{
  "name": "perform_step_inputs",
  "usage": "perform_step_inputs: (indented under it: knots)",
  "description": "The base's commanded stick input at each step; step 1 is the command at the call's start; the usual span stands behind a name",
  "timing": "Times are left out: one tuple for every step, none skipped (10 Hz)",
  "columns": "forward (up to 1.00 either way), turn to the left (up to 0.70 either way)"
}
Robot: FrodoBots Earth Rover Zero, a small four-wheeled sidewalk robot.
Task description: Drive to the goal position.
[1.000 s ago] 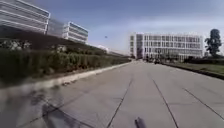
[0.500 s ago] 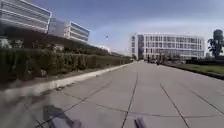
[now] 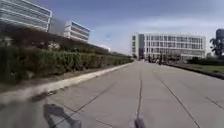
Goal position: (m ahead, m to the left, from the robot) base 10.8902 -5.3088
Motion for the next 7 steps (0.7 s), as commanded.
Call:
perform_step_inputs:
  knots:
    - [0.7, -0.04]
    - [0.7, 0.0]
    - [0.7, 0.0]
    - [0.7, 0.02]
    - [0.7, 0.0]
    - [0.7, 0.0]
    - [0.7, -0.08]
